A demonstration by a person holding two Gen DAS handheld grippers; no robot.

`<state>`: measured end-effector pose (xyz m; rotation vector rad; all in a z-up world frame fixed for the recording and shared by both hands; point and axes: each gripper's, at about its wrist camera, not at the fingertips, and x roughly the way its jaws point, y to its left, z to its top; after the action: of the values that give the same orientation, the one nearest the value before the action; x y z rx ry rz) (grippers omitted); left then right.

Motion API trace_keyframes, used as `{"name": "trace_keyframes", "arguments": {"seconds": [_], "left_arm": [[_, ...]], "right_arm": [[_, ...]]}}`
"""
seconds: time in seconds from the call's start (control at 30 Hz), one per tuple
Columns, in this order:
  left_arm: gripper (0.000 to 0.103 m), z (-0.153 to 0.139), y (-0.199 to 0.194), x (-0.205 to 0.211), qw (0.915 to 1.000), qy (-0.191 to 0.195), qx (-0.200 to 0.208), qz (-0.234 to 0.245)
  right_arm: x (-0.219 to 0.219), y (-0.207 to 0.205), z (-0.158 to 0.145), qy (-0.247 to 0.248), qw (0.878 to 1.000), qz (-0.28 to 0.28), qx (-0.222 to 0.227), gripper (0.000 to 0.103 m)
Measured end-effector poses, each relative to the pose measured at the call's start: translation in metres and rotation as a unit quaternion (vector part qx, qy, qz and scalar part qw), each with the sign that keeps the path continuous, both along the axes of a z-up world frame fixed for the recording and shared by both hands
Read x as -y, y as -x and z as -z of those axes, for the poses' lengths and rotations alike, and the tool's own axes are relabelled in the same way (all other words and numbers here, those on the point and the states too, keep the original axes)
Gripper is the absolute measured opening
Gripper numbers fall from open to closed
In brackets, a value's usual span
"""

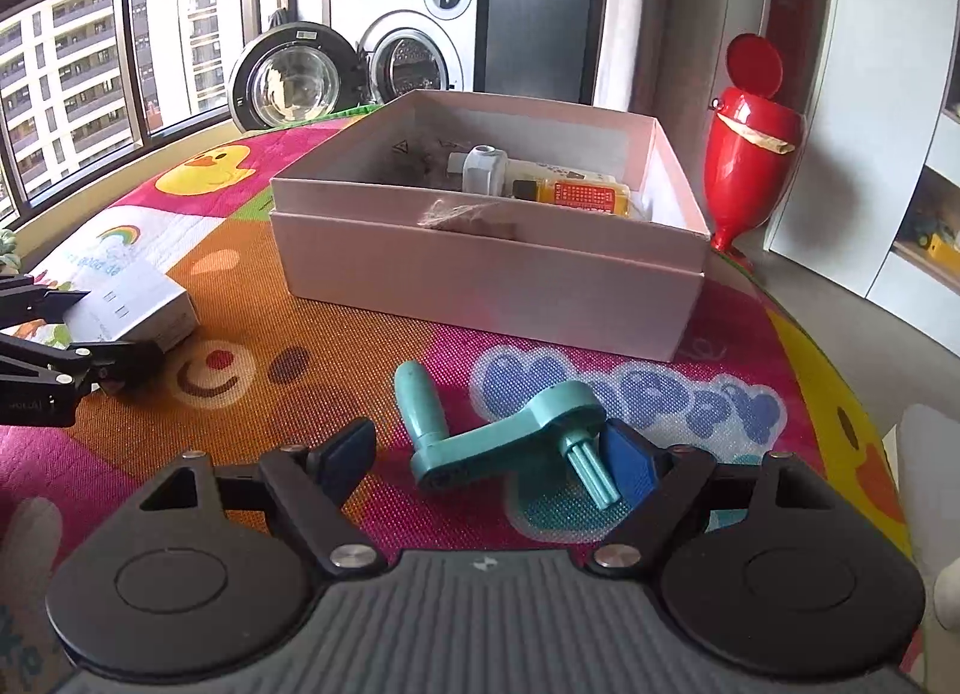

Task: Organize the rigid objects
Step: 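Carry the charger box and teal crank over the pink box and release both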

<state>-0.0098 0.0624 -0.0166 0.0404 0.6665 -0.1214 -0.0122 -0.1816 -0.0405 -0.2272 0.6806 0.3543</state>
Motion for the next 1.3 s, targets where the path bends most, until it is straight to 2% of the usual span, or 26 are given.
{"name": "trace_keyframes", "arguments": {"seconds": [0.13, 0.33, 0.47, 0.7, 0.83, 0.93, 1.03, 1.13, 1.23, 1.3], "left_arm": [[0.075, 0.0, 0.0, 0.0, 1.0, 0.0, 0.0, 0.0], [0.075, 0.0, 0.0, 0.0, 1.0, 0.0, 0.0, 0.0], [0.075, 0.0, 0.0, 0.0, 1.0, 0.0, 0.0, 0.0], [0.074, -0.001, 0.001, -0.001, 1.0, 0.005, 0.005, -0.002], [0.074, -0.009, 0.011, 0.006, 0.9994, 0.0, 0.015, 0.031], [0.074, -0.029, 0.022, 0.015, 0.9959, 0.009, 0.038, 0.082], [0.074, -0.081, 0.01, 0.025, 0.9872, 0.028, 0.091, 0.128], [0.074, -0.139, -0.019, 0.036, 0.9761, 0.042, 0.152, 0.15], [0.074, -0.176, -0.06, 0.049, 0.968, 0.073, 0.168, 0.172], [0.074, -0.188, -0.099, 0.061, 0.9692, 0.093, 0.153, 0.169]], "right_arm": [[-0.011, 0.005, 0.001, 0.012, 1.0, -0.026, 0.006, 0.082], [-0.014, -0.004, 0.002, 0.004, 1.0, -0.005, 0.008, 0.082], [-0.015, 0.001, 0.002, 0.007, 1.0, -0.011, 0.017, 0.066], [-0.016, 0.015, -0.003, 0.02, 0.999, -0.023, 0.014, 0.066], [-0.01, 0.032, -0.013, 0.03, 0.999, -0.032, 0.02, 0.066], [0.001, 0.046, -0.034, 0.032, 0.998, -0.039, 0.046, 0.066], [0.008, 0.046, -0.075, 0.022, 0.994, -0.035, 0.099, 0.066], [0.015, 0.035, -0.122, -0.01, 0.988, -0.021, 0.154, 0.066], [0.015, 0.014, -0.154, -0.019, 0.978, 0.001, 0.206, 0.066], [0.011, -0.008, -0.161, -0.024, 0.978, 0.004, 0.209, 0.066]]}}
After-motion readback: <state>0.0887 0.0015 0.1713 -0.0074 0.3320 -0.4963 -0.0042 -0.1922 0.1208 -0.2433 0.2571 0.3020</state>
